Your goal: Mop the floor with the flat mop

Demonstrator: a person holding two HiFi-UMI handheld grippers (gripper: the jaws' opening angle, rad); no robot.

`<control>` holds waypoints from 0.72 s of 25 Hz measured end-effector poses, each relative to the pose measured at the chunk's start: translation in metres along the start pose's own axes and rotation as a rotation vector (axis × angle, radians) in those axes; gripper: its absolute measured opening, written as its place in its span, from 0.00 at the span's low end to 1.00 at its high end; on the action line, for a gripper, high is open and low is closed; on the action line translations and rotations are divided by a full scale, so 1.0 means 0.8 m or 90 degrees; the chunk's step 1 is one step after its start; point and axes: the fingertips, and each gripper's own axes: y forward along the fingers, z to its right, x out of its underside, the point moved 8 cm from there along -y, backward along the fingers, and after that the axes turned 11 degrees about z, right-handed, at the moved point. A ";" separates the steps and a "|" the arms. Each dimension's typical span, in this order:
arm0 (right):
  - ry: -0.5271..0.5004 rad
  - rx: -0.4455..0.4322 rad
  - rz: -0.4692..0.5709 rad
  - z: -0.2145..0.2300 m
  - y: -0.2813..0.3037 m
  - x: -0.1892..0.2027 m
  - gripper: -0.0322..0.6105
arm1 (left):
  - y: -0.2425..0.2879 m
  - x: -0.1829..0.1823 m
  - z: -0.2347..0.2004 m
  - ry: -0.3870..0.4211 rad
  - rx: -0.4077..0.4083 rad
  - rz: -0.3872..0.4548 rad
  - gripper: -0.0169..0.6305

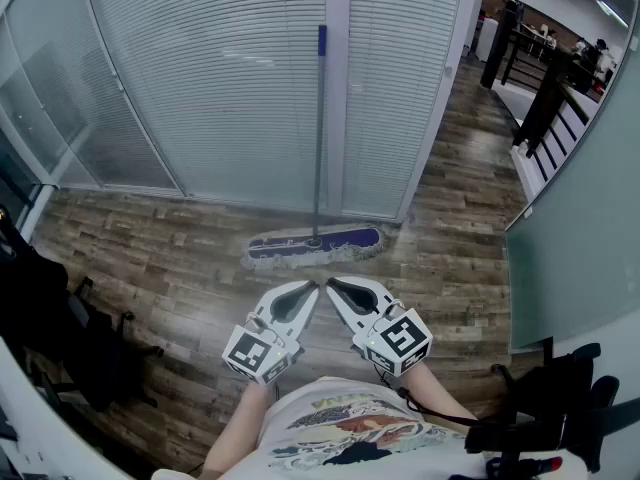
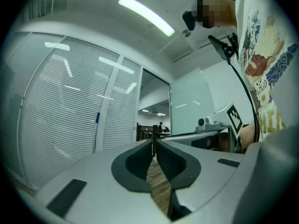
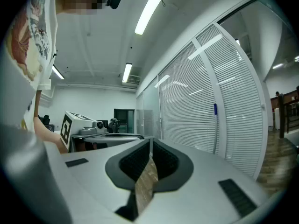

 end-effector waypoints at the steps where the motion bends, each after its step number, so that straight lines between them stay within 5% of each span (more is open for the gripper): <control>1: 0.001 0.000 -0.001 0.000 -0.001 0.001 0.11 | 0.000 0.003 0.001 0.000 0.006 0.001 0.08; 18: 0.067 0.013 -0.010 -0.013 -0.001 0.012 0.11 | -0.014 0.007 0.010 -0.006 0.032 0.023 0.08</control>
